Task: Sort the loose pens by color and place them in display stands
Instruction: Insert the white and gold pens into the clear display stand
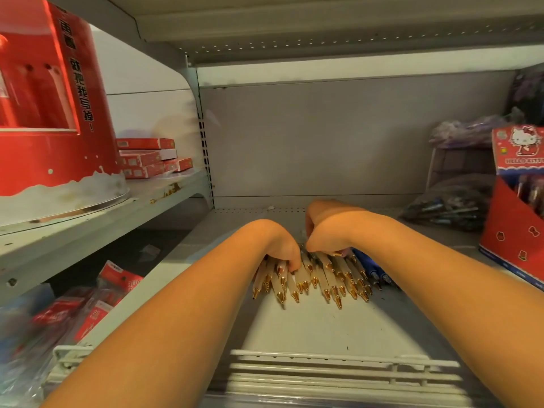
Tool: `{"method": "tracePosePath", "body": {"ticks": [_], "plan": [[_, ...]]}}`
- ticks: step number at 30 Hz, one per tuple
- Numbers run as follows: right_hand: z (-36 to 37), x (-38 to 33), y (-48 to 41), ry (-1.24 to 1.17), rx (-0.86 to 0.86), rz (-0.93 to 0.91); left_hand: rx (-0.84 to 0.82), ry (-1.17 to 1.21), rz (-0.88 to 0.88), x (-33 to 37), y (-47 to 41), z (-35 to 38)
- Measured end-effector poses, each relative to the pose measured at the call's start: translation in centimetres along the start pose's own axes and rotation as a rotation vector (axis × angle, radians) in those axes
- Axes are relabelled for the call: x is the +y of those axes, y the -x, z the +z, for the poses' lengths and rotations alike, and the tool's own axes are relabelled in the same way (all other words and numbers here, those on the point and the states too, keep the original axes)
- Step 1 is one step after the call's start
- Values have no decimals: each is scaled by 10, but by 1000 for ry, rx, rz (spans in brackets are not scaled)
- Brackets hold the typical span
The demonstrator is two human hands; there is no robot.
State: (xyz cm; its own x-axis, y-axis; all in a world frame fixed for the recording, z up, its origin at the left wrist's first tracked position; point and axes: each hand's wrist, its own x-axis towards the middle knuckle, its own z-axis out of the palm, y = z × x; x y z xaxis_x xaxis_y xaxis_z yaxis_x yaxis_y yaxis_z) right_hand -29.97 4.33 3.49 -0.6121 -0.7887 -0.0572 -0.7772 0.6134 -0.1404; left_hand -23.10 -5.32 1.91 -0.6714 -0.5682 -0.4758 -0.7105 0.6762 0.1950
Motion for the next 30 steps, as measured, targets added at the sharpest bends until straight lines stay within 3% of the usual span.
{"method": "tracePosePath", "body": {"ticks": [5,11,23,30], "plan": [[0,-11,1,56,5,-4,-59,-24,-41,-2,5,1],[1,-11,3,-21,-20,18,-10,-87,-18,-1,11,4],[-4,8,18,-72,91,70,6,-342,29,4,31,12],[3,15,36,-166,186,130,84,-356,90,-2,28,20]]}}
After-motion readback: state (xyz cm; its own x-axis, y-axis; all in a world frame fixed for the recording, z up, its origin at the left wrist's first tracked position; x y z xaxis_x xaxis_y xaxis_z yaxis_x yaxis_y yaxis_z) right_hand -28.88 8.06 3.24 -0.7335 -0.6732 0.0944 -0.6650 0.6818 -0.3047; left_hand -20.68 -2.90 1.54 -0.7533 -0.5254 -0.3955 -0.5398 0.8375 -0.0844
